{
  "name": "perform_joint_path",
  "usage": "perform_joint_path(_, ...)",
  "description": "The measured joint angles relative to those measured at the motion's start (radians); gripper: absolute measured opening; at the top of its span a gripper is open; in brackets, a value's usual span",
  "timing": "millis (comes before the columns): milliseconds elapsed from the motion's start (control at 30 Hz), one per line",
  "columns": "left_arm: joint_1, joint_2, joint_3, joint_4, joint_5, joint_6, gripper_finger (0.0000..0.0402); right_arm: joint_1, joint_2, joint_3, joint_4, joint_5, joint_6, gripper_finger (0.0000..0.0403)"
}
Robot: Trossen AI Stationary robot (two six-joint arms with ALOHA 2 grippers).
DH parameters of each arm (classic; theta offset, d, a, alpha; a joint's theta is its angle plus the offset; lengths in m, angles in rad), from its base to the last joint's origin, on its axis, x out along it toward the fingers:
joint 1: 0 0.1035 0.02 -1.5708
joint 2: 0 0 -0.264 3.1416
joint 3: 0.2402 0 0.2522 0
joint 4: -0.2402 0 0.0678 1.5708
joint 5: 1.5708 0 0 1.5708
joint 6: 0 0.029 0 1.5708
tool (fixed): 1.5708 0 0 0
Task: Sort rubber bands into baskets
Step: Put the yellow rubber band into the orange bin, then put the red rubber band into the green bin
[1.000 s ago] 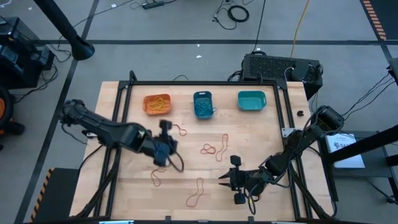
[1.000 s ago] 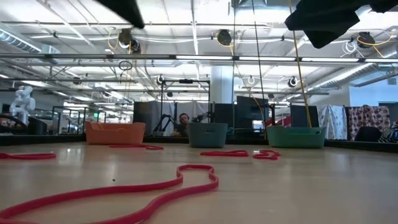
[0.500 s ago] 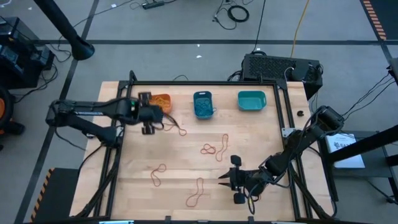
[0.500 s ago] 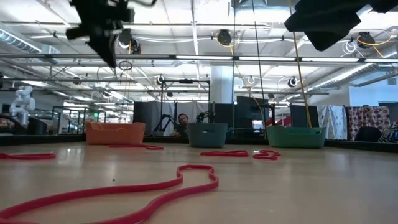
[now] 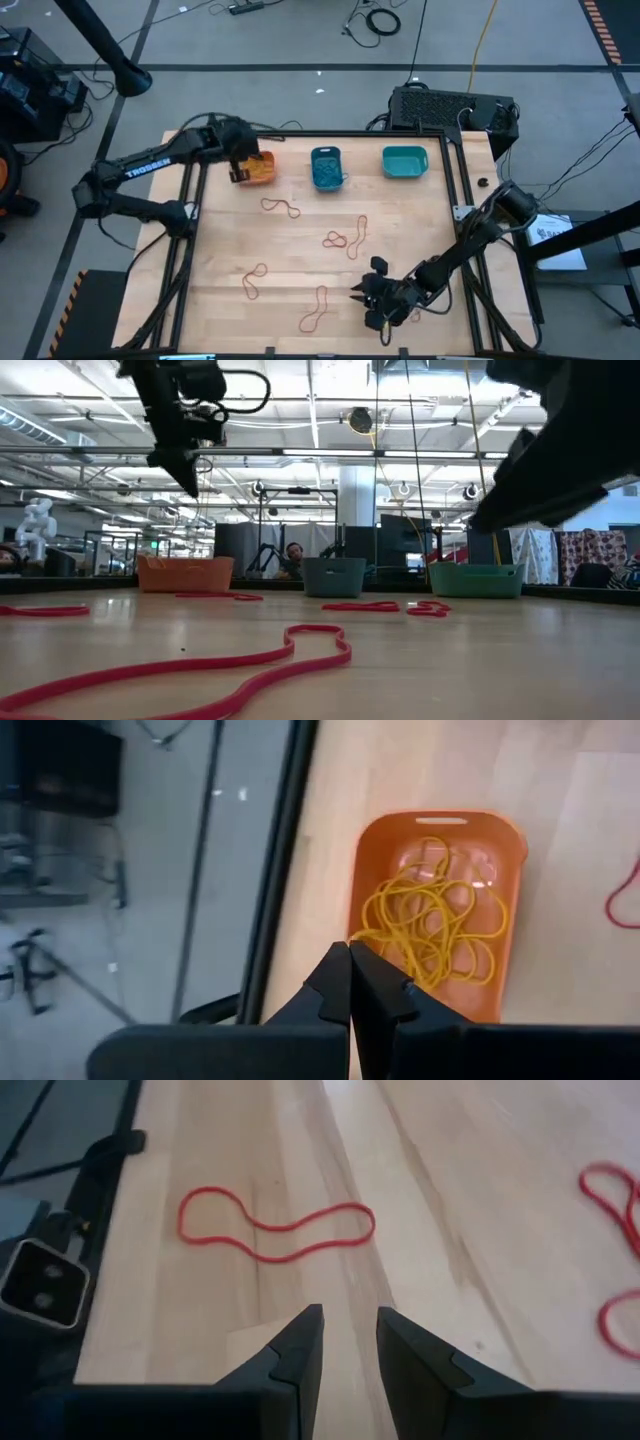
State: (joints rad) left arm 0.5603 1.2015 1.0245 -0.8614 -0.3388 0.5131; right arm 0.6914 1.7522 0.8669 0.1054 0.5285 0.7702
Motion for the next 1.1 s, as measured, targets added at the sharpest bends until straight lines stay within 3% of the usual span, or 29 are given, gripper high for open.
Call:
perform_joint_path(267,0.090,0.089,0.000,-0.015,0.051,0.051,0.0000,0.004,0.060,0.000,0.030,0.083,0.139,0.0091)
perform_joint_path(567,0.095,0.198,-0.001,0.015,0.046,0.122,0.0032,0.010,0.116,0.000,0.238,0.078,0.096,0.0091)
perform_joint_path(700,0.093,0.213,-0.001,0.020,-0.005,0.181,0.0054,0.010,0.122,0.000,0.266,0.083,0.076,0.0091)
perform_joint_path(933,0.089,0.204,0.009,0.027,-0.075,0.144,0.0083,0.006,0.122,0.000,0.264,0.107,0.030,0.0091)
perform_joint_path(1000,0.083,0.190,0.026,0.029,-0.015,0.102,0.0085,0.001,0.122,0.000,0.265,0.106,0.005,0.0091)
perform_joint_path(1100,0.064,0.153,0.047,0.019,0.178,0.035,0.0086,-0.014,0.122,0.000,0.264,0.106,-0.030,0.0091)
